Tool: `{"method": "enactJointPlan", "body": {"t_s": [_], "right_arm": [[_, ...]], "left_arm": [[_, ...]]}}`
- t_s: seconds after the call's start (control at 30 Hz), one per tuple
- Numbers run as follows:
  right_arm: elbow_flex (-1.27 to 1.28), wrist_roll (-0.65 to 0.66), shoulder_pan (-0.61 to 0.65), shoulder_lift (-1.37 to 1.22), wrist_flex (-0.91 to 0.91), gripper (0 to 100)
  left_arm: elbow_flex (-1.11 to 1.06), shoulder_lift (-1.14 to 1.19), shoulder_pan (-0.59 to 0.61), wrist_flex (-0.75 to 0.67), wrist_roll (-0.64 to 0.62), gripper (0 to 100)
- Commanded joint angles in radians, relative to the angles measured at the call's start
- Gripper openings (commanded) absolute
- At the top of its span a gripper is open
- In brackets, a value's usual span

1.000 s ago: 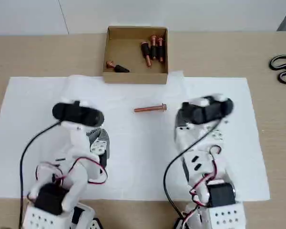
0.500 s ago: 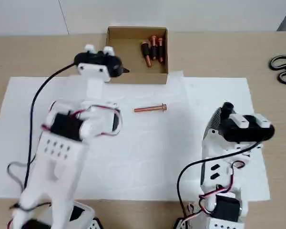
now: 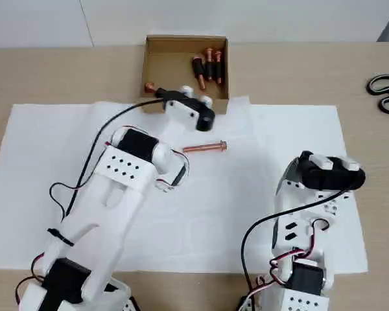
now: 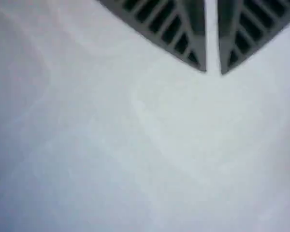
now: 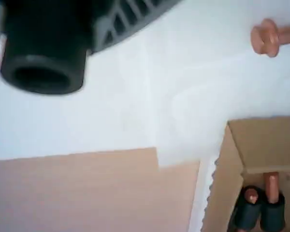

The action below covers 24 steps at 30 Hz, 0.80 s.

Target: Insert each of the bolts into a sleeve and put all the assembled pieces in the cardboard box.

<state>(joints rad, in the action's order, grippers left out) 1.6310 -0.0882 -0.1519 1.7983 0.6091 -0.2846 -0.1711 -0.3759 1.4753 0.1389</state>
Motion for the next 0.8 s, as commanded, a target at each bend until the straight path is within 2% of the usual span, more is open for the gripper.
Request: {"method": "enactJointPlan", "body": {"t_s": [0.0,0.07,0.1,0.2,0.3,0.53,0.77], "right_arm": [[-0.005,0.006,-0.008,0.016,-0.019,0.3],[-0.009,0.008,-0.01,0.016,-0.018,0.3],[-0.009,0.008,-0.01,0.016,-0.018,0.3],[-0.003,0.008,-0.01,0.016,-0.016,0.3],[0.012,0.005,-0.008,0.016,-0.019,0.3],[0.029,0.005,-0.008,0.016,-0.016,0.3],[0.031,0.005,-0.008,0.016,-0.019,0.3]], "left_arm": [[0.05,-0.008,-0.032,0.008,0.265,1],[0.067,-0.011,-0.043,0.015,0.393,1],[0.096,-0.003,-0.046,0.02,0.413,1],[0.213,0.021,-0.026,0.018,0.414,1],[0.371,0.112,-0.025,0.078,0.422,1],[0.722,0.466,-0.048,0.272,0.606,1],[0.943,0.649,-0.086,0.278,0.718,1]]}}
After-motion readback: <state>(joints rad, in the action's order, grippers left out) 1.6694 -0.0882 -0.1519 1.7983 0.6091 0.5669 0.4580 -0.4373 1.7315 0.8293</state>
